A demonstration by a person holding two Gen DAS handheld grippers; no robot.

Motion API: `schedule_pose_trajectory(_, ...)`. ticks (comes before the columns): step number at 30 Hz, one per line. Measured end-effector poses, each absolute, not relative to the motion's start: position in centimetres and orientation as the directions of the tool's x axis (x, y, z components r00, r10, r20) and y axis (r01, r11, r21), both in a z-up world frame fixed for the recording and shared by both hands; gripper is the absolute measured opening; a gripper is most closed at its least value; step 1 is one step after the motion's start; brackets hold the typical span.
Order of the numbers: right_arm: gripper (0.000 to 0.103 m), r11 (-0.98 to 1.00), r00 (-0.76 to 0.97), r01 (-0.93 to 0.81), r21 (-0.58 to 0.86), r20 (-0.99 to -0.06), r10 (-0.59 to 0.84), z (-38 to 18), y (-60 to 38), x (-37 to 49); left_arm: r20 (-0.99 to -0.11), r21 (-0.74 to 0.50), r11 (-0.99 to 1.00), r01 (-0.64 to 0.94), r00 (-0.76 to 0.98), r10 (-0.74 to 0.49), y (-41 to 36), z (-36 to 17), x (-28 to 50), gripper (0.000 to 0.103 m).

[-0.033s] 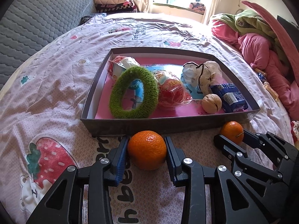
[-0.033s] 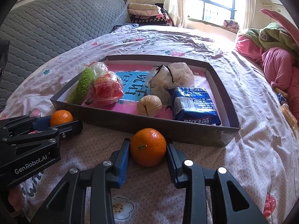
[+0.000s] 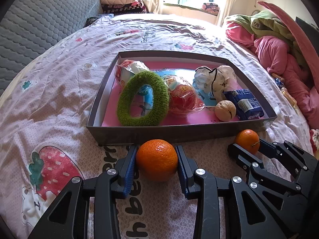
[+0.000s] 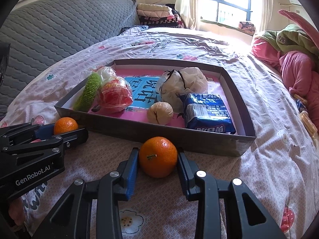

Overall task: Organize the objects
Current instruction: 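Lift both oranges and carry them toward the tray with both grippers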

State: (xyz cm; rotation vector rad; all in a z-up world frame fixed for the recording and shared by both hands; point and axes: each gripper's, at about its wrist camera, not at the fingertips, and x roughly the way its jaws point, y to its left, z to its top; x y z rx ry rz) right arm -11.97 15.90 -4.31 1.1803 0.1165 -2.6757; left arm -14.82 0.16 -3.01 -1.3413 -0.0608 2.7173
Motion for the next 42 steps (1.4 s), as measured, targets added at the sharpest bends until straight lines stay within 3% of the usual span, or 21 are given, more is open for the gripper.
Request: schedule_pose_trajectory(42,0.037,-0.980,-0.785,0.200,0.021,-0.594,-0.173,2.2,18.8,-9.7,-0.709,-0.061,-0.990,-0.123,-0.693,0.130,3.1,3.1,-13.6,0.038)
